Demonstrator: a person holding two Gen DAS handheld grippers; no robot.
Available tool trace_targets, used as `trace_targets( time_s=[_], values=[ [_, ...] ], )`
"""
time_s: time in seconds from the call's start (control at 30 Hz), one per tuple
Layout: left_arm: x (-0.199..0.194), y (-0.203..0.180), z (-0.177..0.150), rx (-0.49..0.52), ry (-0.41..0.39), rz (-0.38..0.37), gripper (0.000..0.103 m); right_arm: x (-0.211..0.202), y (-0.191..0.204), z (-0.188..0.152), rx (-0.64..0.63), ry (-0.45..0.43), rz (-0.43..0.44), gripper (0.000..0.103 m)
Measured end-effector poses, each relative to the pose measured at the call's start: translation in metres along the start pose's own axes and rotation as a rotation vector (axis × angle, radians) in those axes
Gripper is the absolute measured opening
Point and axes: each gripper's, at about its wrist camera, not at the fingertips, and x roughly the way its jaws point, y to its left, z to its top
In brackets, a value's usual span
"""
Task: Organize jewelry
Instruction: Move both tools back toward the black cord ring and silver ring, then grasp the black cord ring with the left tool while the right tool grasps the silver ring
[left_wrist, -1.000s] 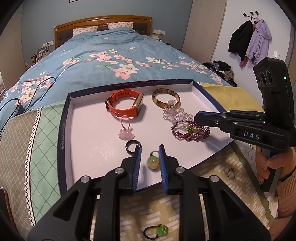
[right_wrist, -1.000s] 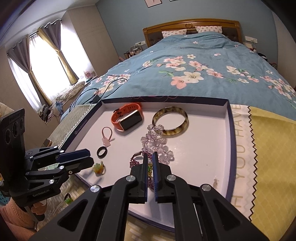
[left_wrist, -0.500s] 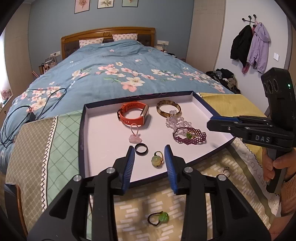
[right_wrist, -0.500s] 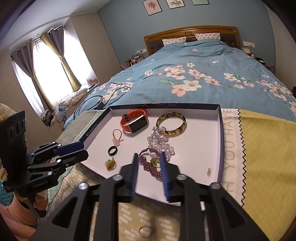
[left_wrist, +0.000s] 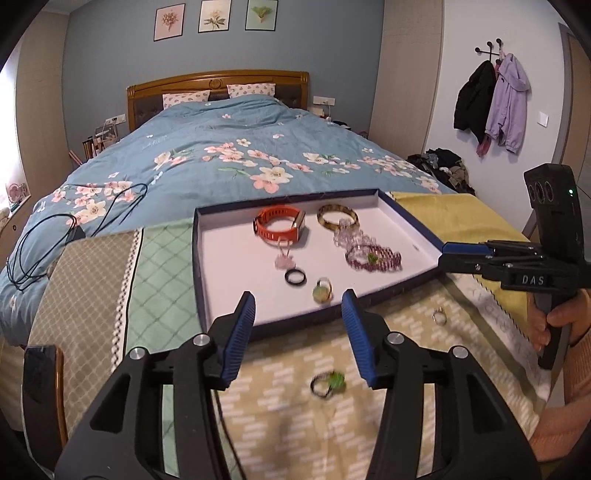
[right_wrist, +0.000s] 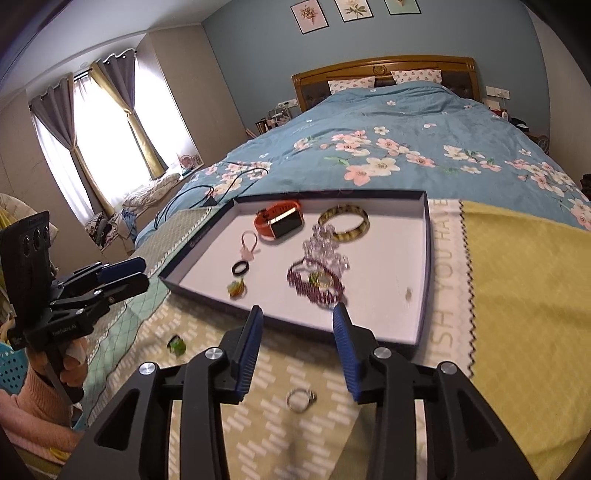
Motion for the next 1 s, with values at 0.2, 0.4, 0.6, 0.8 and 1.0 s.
trace_targets(
  time_s=[0.2,0.4,0.6,0.8,1.0],
  values=[
    [-0.005,-0.006,-0.026,0.036,0.046,-0.028,0.048,0.006,-0.001,-0.019,0.009,0.055,-0.008,0.037],
    [0.010,-0.013,-0.042,0.050,0.119,-0.047,0.048,0.009,-0.002,-0.029,0.024,0.080,-0.007,0.037],
    [0.029,-0.020,-0.042,0.063,0.176,-0.062,0.047,0.011,0.000,-0.035,0.021,0.097,-0.015,0.038],
    [0.045,-0.017,-0.041,0.040,0.231,-0.059,0.042,0.013,-0.002,-0.037,0.020,0.113,-0.032,0.039],
    [0.045,-0.019,-0.042,0.045,0.232,-0.054,0.028,0.017,0.004,-0.038,-0.013,0.133,-0.053,0.039]
  ],
)
